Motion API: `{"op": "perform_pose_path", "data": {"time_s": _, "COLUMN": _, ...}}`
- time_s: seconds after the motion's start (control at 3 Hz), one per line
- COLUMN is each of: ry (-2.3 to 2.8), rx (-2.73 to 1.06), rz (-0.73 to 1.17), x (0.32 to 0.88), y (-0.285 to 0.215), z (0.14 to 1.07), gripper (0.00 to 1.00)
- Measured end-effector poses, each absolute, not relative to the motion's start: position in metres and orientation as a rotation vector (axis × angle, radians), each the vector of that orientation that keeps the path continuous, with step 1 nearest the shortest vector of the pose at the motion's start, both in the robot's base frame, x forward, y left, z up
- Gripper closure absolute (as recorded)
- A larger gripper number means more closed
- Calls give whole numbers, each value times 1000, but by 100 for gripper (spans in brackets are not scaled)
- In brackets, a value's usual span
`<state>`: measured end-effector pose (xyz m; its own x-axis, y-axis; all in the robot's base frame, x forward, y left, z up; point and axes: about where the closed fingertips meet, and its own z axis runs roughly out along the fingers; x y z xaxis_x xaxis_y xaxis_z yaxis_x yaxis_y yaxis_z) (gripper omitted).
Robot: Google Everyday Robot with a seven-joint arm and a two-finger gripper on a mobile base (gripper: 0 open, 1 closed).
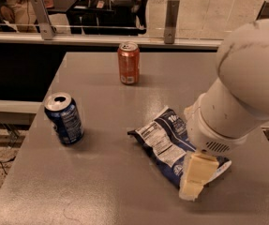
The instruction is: Pick blue chip bag
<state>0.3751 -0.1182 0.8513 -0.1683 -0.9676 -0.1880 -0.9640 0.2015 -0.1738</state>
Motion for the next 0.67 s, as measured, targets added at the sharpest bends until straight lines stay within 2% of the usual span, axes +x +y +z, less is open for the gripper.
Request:
{"op": "perform_pose_path", "data": {"time_s": 0.33, "ry": 2247, "rx": -1828, "rz": -81, "x": 381, "y": -124, "z": 842, "gripper": 2}}
{"op": "perform_pose_path", "data": {"time_s": 0.67, "ry": 2280, "rx": -1820, "rz": -84, "x": 385, "y": -128, "z": 840, "gripper": 25}}
